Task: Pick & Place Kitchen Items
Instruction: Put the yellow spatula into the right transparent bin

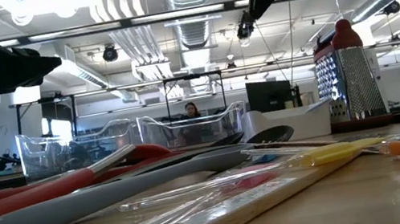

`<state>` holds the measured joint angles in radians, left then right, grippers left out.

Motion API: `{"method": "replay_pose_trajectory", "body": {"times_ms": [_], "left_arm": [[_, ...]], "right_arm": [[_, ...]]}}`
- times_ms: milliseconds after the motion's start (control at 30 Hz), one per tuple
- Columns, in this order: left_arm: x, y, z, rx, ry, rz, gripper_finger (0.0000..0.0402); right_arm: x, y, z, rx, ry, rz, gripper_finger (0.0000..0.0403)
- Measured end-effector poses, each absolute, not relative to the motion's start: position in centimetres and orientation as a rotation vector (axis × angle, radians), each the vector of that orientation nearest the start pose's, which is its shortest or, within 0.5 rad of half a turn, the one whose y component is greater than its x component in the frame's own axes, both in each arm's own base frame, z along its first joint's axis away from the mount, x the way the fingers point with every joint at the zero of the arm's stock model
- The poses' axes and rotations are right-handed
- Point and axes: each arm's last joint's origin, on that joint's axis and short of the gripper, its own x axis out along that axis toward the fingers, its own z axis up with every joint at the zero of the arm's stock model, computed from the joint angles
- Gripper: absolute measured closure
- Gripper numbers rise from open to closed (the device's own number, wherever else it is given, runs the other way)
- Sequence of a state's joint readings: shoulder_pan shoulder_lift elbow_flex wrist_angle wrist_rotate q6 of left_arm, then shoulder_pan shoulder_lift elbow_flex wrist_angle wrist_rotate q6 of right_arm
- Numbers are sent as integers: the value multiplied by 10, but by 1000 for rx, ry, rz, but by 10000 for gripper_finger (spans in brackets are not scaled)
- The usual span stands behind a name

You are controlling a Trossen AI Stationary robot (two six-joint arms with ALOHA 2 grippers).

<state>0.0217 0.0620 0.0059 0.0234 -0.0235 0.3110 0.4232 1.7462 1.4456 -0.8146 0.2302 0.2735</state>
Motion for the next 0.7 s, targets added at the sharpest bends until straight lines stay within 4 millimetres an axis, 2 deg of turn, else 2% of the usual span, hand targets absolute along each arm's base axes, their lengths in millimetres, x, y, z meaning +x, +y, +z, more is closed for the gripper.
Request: {"method": "replay_pose_trajectory", "body": {"times_ms": [400, 700], "left_arm": [[101, 3, 163, 311, 39, 39, 378], [101, 3, 163, 311, 41, 39, 378]], "right_arm": [[346, 175, 226, -30, 1079, 116, 327], [363, 190, 191, 54, 1101, 152, 316]]}}
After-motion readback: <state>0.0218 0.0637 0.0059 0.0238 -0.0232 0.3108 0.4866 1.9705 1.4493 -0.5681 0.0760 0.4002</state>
